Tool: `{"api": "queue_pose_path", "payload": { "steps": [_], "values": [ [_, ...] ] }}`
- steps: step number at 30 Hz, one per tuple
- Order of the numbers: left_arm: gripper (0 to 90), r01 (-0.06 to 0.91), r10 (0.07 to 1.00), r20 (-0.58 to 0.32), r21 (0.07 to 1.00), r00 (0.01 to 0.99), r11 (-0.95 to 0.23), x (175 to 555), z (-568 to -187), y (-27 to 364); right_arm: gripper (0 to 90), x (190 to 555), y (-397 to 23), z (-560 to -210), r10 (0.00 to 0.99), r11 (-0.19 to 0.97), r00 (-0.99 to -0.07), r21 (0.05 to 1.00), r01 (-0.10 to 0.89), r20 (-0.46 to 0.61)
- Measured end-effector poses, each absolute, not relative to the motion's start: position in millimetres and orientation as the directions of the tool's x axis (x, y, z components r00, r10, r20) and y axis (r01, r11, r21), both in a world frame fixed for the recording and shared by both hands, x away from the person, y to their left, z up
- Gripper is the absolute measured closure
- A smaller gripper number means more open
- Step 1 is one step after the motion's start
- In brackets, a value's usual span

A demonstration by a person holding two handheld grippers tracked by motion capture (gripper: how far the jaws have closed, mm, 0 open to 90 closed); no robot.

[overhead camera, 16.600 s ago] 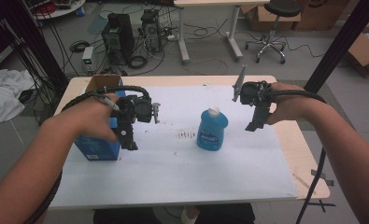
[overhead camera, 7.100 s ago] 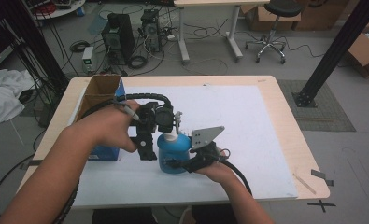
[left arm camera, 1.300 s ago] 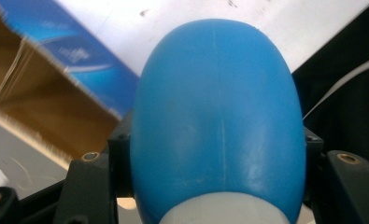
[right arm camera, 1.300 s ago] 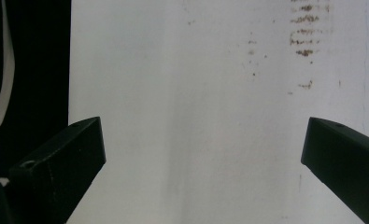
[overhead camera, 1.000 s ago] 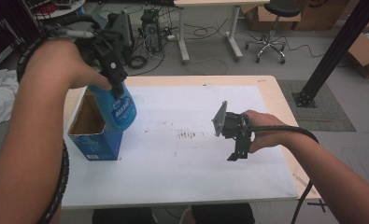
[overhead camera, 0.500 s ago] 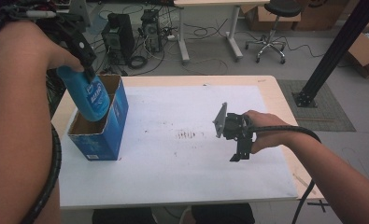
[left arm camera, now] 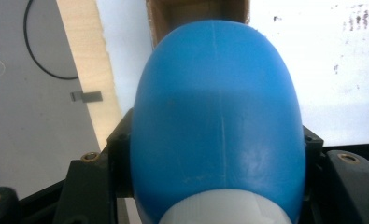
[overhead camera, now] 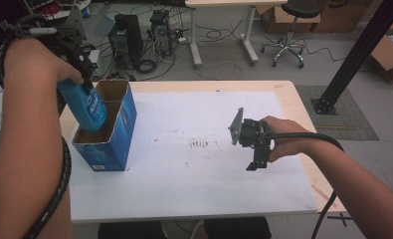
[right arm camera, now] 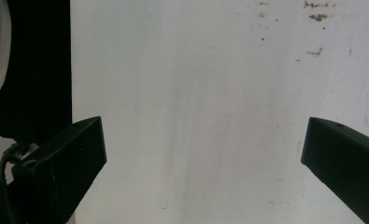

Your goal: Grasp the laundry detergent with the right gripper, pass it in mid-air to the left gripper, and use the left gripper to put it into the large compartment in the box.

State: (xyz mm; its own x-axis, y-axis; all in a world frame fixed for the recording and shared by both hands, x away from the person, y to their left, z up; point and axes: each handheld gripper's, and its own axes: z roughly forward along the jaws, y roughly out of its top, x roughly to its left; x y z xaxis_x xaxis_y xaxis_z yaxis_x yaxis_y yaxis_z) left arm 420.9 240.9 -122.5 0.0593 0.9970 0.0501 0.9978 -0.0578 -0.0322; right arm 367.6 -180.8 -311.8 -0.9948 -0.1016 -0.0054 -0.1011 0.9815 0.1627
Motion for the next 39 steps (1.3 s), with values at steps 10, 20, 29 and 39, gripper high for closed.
{"api": "queue_pose_path", "payload": {
  "steps": [10, 20, 29, 39],
  "values": [
    [38.8, 0.997, 0.997, 0.038, -0.058, 0.062, -0.059, 428, -159, 240, 0.0, 368, -184, -314, -0.096, 0.981, -0.995, 0.171, -0.094, -0.001],
    [38.8, 0.994, 0.998, 0.018, -0.084, 0.067, -0.065, 432, -199, 244, 0.0, 366, -186, -315, -0.096, 0.982, -0.995, 0.164, -0.094, 0.003],
    [38.7, 0.994, 0.998, 0.024, -0.095, 0.053, -0.050, 435, -227, 246, 0.0, 365, -187, -317, -0.094, 0.983, -0.996, 0.162, -0.091, 0.009],
    [38.7, 0.993, 0.997, 0.040, -0.104, 0.062, -0.058, 439, -255, 245, 0.0, 366, -188, -320, -0.087, 0.984, -0.996, 0.159, -0.083, 0.018]
  ]
}}
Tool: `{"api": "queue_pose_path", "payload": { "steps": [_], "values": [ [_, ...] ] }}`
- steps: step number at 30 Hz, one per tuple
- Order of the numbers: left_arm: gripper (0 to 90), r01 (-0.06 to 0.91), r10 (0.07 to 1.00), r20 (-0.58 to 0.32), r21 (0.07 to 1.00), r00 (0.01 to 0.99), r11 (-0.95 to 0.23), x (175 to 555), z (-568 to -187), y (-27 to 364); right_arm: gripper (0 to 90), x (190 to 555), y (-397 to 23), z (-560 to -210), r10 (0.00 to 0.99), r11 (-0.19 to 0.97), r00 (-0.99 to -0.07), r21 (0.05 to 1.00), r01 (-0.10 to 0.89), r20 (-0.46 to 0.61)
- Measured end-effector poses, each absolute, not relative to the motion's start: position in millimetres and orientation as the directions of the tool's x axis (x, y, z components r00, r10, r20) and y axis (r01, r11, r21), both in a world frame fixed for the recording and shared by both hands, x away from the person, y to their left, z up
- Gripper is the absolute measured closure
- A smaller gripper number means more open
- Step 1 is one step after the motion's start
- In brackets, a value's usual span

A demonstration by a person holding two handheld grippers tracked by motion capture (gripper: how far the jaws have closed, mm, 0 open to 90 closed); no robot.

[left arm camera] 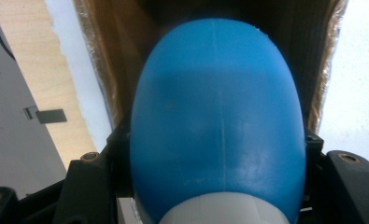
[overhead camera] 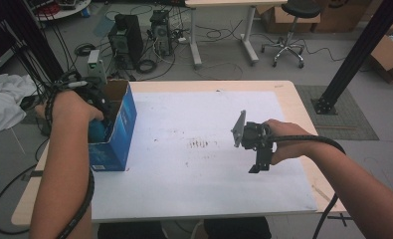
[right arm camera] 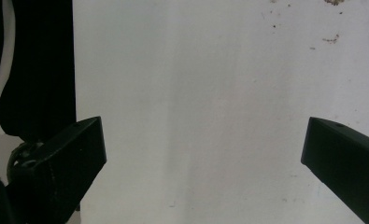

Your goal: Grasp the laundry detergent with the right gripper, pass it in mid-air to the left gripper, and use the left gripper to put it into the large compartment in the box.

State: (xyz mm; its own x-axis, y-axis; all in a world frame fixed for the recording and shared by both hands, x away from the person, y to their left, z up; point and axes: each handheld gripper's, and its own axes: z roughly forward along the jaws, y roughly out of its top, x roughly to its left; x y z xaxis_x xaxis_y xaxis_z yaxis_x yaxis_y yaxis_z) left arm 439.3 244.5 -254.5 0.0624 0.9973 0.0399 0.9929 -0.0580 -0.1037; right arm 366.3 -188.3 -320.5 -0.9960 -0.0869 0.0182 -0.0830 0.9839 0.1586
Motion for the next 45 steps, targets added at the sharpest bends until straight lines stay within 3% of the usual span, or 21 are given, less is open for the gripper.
{"api": "queue_pose_path", "payload": {
  "steps": [22, 30, 45],
  "values": [
    [38.6, 0.992, 0.997, 0.047, -0.116, 0.061, -0.055, 443, -289, 246, 0.0, 367, -189, -326, -0.084, 0.985, -0.996, 0.153, -0.079, 0.028],
    [38.6, 0.995, 0.998, 0.031, -0.075, 0.062, -0.060, 442, -291, 249, 0.0, 367, -189, -325, -0.079, 0.985, -0.997, 0.159, -0.074, 0.026],
    [38.3, 0.995, 0.998, 0.022, -0.086, 0.051, -0.049, 444, -291, 250, 0.0, 366, -189, -327, -0.076, 0.986, -0.997, 0.153, -0.071, 0.025]
  ]
}}
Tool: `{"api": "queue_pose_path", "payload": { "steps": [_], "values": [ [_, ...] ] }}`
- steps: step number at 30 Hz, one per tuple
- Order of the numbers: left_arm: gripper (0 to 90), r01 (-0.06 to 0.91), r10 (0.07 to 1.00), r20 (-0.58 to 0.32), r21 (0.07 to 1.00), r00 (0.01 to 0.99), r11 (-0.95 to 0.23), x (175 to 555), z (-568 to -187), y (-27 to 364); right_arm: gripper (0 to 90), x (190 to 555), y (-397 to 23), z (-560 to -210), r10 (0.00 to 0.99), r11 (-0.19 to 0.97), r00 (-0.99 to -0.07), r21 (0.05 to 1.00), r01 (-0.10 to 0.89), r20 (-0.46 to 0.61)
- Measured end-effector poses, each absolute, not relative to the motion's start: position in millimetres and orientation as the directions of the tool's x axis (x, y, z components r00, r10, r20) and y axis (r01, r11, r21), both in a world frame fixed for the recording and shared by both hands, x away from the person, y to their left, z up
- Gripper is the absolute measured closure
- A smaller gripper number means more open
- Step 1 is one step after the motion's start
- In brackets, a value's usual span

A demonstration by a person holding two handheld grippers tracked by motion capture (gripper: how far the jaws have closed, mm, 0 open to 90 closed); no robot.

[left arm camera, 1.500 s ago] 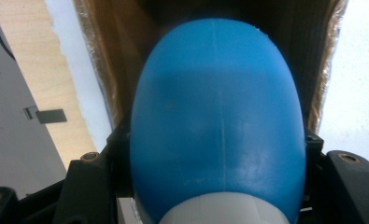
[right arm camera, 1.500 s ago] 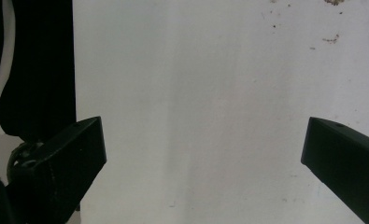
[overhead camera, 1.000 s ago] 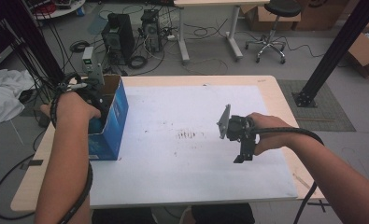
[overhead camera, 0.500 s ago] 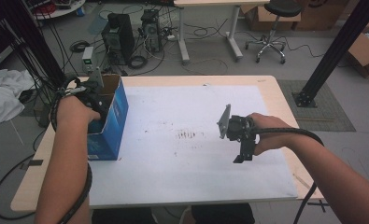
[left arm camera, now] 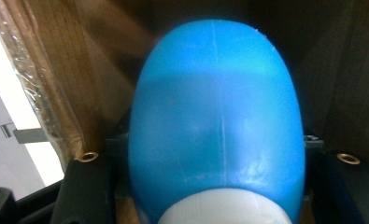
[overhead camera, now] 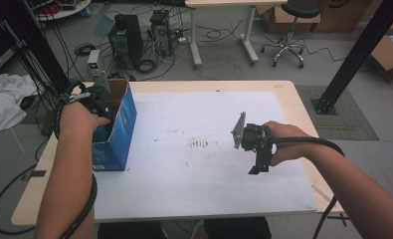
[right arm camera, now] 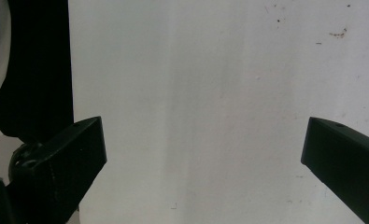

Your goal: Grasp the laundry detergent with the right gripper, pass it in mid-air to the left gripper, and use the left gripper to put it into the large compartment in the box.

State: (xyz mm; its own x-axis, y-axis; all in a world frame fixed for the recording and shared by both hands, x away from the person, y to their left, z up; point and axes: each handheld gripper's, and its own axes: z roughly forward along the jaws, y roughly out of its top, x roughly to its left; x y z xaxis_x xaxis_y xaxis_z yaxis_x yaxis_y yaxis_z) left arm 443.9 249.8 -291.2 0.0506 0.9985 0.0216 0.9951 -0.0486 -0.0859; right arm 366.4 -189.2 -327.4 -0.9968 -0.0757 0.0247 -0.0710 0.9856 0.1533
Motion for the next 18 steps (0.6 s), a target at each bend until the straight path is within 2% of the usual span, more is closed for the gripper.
{"api": "queue_pose_path", "payload": {
  "steps": [3, 6, 18],
  "values": [
    [37.3, 0.995, 0.999, 0.022, -0.082, 0.050, -0.048, 444, -291, 250, 0.0, 366, -189, -329, -0.075, 0.986, -0.997, 0.150, -0.070, 0.025],
    [32.4, 0.995, 0.999, 0.012, -0.081, 0.051, -0.050, 443, -289, 249, 0.0, 366, -189, -329, -0.076, 0.986, -0.997, 0.153, -0.071, 0.028],
    [29.6, 0.996, 0.996, 0.039, -0.052, 0.076, -0.074, 442, -275, 245, 0.0, 365, -188, -329, -0.080, 0.984, -0.996, 0.160, -0.075, 0.027]
  ]
}}
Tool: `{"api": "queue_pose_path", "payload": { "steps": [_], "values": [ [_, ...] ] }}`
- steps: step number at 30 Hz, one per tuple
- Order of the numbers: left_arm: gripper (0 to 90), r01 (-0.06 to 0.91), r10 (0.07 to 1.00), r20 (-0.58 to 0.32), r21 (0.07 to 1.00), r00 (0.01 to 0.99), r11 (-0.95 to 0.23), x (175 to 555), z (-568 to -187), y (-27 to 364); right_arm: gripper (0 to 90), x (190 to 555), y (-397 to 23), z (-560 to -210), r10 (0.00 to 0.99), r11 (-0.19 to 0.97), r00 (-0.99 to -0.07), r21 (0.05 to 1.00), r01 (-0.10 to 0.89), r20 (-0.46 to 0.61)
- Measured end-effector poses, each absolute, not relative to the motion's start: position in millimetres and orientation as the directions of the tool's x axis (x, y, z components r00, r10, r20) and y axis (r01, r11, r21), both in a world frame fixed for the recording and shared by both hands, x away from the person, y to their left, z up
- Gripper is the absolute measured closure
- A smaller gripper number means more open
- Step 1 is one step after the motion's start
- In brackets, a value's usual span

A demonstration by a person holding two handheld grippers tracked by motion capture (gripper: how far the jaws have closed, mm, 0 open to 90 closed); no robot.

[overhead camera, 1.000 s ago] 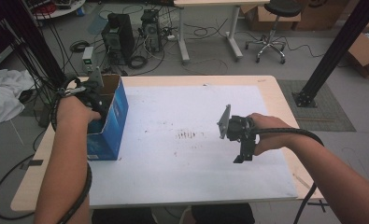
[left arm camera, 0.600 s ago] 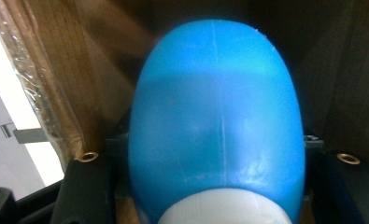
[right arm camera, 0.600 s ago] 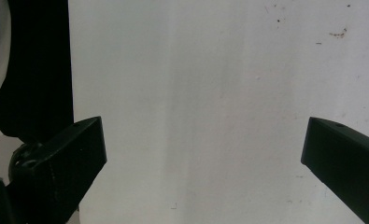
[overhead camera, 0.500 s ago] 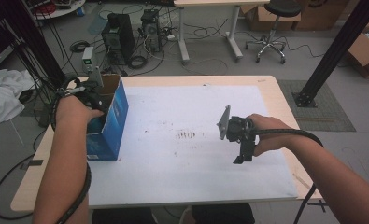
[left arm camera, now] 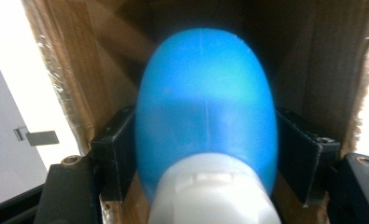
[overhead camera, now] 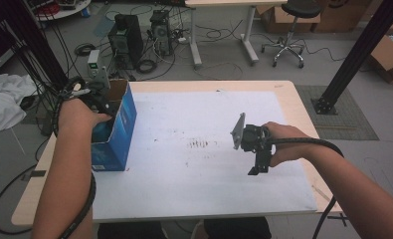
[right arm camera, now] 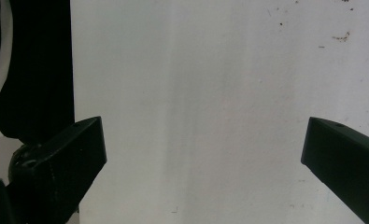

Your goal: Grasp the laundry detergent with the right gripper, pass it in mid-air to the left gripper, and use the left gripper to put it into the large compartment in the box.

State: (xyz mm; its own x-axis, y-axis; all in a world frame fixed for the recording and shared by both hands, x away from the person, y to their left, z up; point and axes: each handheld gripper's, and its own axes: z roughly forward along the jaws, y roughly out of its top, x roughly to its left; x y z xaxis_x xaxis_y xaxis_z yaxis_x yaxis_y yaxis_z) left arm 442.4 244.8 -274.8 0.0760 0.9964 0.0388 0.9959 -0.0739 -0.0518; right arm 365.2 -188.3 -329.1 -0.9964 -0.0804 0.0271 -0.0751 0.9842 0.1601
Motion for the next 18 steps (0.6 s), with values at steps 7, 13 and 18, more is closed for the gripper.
{"api": "queue_pose_path", "payload": {
  "steps": [7, 13, 18],
  "values": [
    [24.6, 0.997, 0.996, 0.050, -0.027, 0.077, -0.076, 441, -256, 244, 0.0, 365, -189, -328, -0.084, 0.984, -0.996, 0.163, -0.078, 0.027],
    [22.7, 0.996, 0.995, 0.058, -0.002, 0.086, -0.086, 439, -239, 241, 0.0, 365, -188, -328, -0.086, 0.983, -0.996, 0.164, -0.081, 0.025],
    [19.1, 0.995, 0.993, 0.059, 0.003, 0.101, -0.102, 438, -230, 239, 0.0, 365, -188, -328, -0.085, 0.983, -0.996, 0.167, -0.080, 0.025]
  ]
}}
